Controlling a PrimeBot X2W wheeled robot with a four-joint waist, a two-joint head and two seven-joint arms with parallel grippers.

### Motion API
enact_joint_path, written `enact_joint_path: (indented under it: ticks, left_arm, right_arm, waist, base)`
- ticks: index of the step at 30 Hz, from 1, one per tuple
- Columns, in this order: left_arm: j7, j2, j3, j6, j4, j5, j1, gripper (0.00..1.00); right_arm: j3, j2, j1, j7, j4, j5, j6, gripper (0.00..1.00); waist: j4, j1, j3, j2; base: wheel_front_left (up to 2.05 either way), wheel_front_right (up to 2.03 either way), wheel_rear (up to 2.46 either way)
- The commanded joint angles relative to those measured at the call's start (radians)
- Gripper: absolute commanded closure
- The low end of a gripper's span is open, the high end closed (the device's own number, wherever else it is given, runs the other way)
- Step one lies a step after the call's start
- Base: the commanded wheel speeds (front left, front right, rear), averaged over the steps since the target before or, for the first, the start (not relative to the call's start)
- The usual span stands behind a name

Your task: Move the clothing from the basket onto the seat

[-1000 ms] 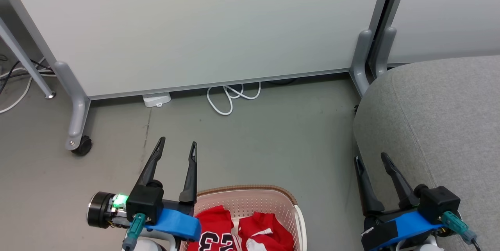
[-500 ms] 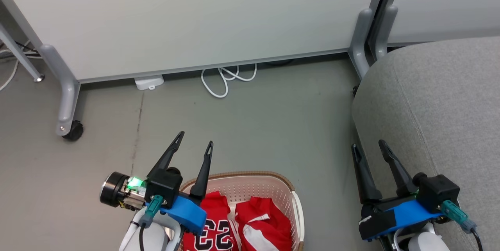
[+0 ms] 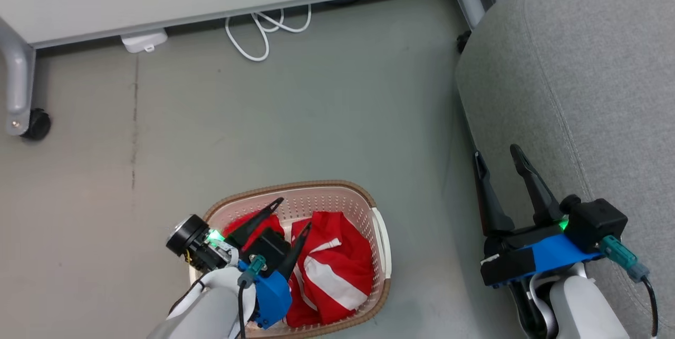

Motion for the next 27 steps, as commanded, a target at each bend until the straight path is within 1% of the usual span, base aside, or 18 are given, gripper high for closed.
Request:
enact_joint_path:
  ticks: [1, 8, 16, 21, 27]
  left_arm:
    - [-0.003, 0.012, -0.042, 0.000, 0.029, -0.001, -0.036, 0.00]
    - [-0.003, 0.025, -0.264, 0.000, 0.198, -0.050, -0.135, 0.00]
    - [-0.003, 0.031, -0.468, 0.000, 0.359, -0.118, -0.235, 0.00]
    - [0.004, 0.029, -0.576, 0.000, 0.444, -0.163, -0.291, 0.00]
    - [0.029, 0.031, -0.643, 0.000, 0.491, -0.200, -0.348, 0.00]
  right_arm:
    - [0.002, -0.004, -0.025, -0.004, -0.007, 0.002, 0.000, 0.00]
    - [0.008, -0.004, -0.079, -0.003, -0.021, -0.007, 0.000, 0.00]
    - [0.004, -0.004, -0.137, -0.004, -0.040, -0.018, 0.000, 0.00]
    - [0.000, -0.004, -0.175, -0.004, -0.050, -0.024, 0.000, 0.00]
    - [-0.007, -0.004, -0.212, -0.004, -0.066, -0.032, 0.000, 0.00]
  waist:
    - [-0.028, -0.0001, 0.051, 0.0000]
    - [-0.056, -0.0001, 0.148, 0.0000]
    - [-0.073, -0.0001, 0.262, 0.0000]
    - [-0.079, -0.0001, 0.330, 0.0000]
    - [-0.085, -0.0001, 0.409, 0.0000]
  base:
    - [0.00, 0.00, 0.00]
    - [0.00, 0.00, 0.00]
    - [0.00, 0.00, 0.00]
    - [0.00, 0.00, 0.00]
    - [0.00, 0.00, 0.00]
